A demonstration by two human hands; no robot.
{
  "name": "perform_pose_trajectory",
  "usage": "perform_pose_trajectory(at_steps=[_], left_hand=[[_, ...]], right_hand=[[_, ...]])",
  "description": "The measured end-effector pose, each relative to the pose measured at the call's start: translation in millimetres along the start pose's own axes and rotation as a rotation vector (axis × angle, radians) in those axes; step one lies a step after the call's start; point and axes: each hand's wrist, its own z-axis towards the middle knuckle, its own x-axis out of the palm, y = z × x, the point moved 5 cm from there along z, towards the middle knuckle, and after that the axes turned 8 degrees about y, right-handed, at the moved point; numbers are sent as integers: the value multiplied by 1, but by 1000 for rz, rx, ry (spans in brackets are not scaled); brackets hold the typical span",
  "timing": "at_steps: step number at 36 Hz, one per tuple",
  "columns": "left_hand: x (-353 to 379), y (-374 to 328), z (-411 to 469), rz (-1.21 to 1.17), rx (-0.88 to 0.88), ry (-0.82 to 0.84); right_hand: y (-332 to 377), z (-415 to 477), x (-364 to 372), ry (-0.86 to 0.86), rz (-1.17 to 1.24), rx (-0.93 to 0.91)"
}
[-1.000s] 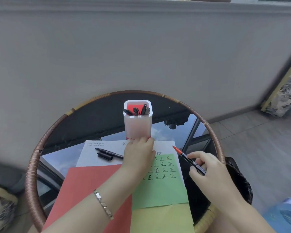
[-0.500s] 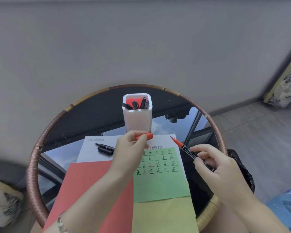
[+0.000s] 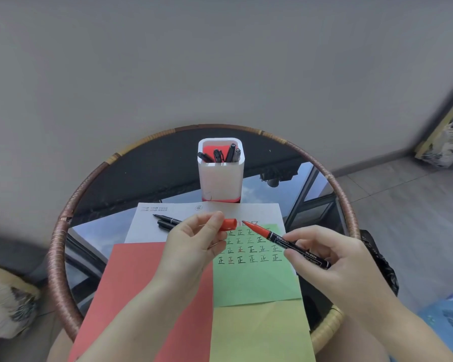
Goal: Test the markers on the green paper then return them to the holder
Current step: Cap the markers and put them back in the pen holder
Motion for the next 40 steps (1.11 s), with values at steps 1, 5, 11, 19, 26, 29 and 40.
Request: perform_pose_trajectory(at_steps=[1,5,11,19,26,29,40], left_hand=[[0,0,0,3,3,-3],[1,-1,-1,45,23,-13],[10,-1,-4,138,47,16],[19,-2,-7,204,57,2],[23,-14,-14,201,174,-26],[25,-16,-18,141,186,-9],[30,-29,-21,96,345,113]], right_hand=[[1,0,1,3,-2,-5],[2,1,1,6,-20,-22],[6,3,2,34,-80,-81],[10,13,5,55,-346,-171],[28,16,9,-69,-462,-322],[34,14,8,-126,-452,-360],[29,23,5,139,346,230]])
